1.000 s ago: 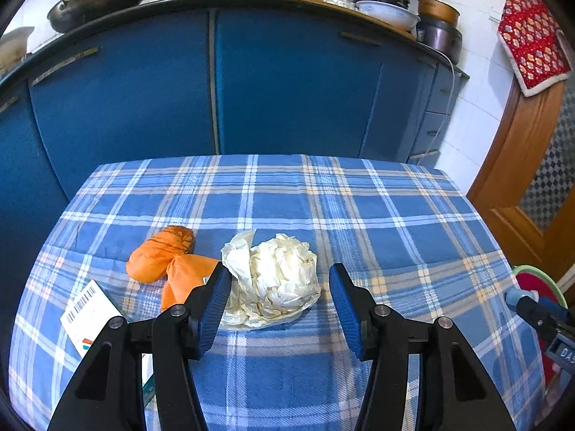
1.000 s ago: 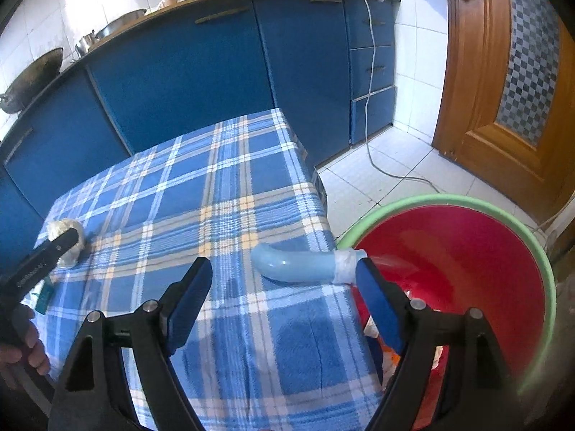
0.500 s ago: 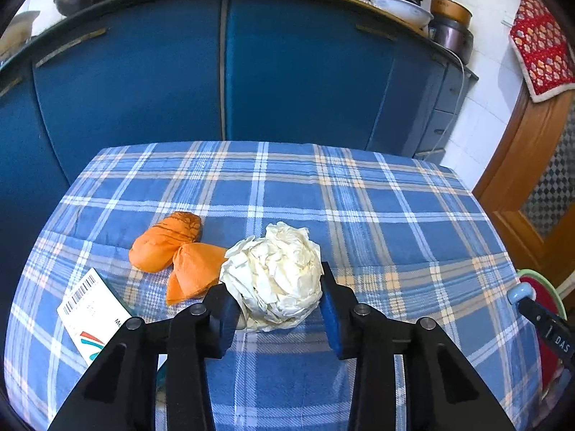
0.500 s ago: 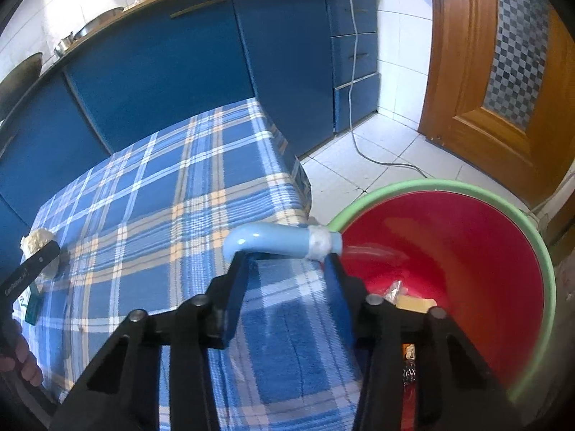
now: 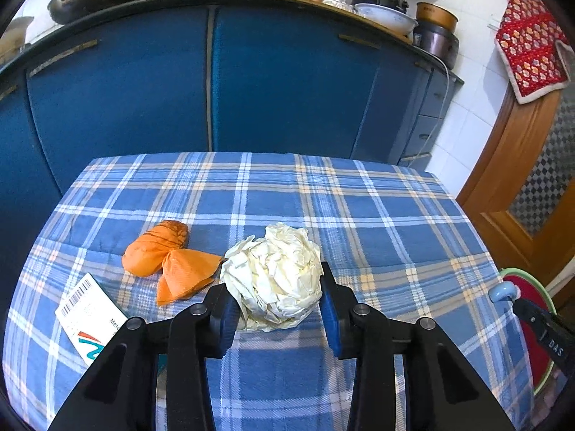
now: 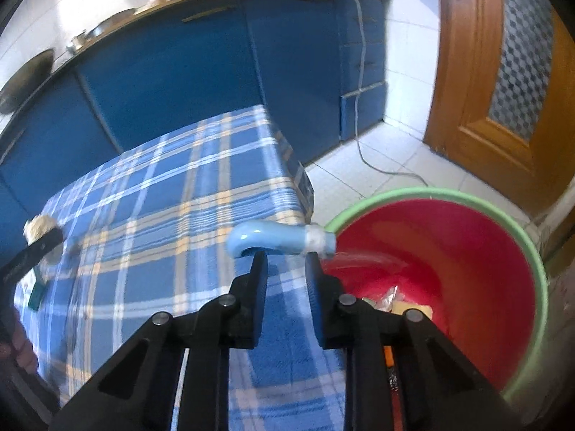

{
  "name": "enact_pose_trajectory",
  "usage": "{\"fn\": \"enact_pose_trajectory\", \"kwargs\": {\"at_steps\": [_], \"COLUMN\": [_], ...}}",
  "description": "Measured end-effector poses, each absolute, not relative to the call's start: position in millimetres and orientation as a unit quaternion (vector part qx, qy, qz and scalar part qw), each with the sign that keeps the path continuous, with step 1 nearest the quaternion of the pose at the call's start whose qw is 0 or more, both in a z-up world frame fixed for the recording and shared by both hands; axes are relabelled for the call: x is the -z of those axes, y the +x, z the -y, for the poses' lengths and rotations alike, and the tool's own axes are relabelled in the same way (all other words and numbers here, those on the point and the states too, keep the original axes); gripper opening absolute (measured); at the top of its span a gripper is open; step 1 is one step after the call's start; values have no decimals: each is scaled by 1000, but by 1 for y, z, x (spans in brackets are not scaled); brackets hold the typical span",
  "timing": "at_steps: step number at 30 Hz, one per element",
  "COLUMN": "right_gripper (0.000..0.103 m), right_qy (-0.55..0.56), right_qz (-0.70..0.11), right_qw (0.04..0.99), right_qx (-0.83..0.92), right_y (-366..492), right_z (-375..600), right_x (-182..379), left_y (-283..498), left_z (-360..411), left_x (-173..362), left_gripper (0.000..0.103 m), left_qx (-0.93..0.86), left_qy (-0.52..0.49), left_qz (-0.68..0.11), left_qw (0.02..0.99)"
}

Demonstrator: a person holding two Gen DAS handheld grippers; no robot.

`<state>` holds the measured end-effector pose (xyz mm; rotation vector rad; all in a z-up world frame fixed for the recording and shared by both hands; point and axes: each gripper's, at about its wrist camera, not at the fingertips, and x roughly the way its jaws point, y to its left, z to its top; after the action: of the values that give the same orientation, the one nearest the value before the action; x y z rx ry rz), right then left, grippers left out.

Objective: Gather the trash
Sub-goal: 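Carry the cream paper and light blue pipe over the red bucket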

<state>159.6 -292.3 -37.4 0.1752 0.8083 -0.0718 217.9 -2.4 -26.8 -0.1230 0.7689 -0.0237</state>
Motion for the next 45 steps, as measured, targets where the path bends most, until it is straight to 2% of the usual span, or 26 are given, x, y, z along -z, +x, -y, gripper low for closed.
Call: {"fn": "enact_pose_trajectory", "kwargs": {"at_steps": [2,5,7,9,11,14,24,27,32,35,43,45], "right_gripper": [31,42,55,73,78,80,80,70,68,49,47,43], "right_qy": [65,42,31,33,43,47,25,13,17,7,5,7], "right_qz": [-389,-383,-377,-376,-376,-391,-406,-413,-414,-405,-407,-405], "right_qw": [919,923,925,925,925,919,913,910,909,913,912,914], "right_qx": [30,23,34,38,33,27,24,43,48,54,41,29], "right_y": [156,154,155,159,165,177,199,202,201,197,184,179], "right_z": [288,288,290,293,295,294,276,274,277,276,279,279], "right_x": [32,27,24,24,26,33,41,44,45,41,41,39], "left_y": [217,216,215,215,215,215,216,215,215,214,207,203], "left_z": [2,2,3,4,4,4,4,4,5,5,12,13], "left_x": [26,25,24,24,24,23,25,25,25,23,17,13], "left_gripper": [40,40,40,40,40,40,40,40,40,40,40,40], "left_qx": [14,15,17,19,20,21,25,26,29,31,38,38], "left_qy": [-61,-63,-63,-63,-63,-64,-65,-65,-65,-64,-57,-58], "left_qz": [-374,-373,-371,-370,-370,-370,-372,-372,-371,-369,-362,-359], "left_qw": [925,926,926,927,927,927,925,926,926,927,929,931]}}
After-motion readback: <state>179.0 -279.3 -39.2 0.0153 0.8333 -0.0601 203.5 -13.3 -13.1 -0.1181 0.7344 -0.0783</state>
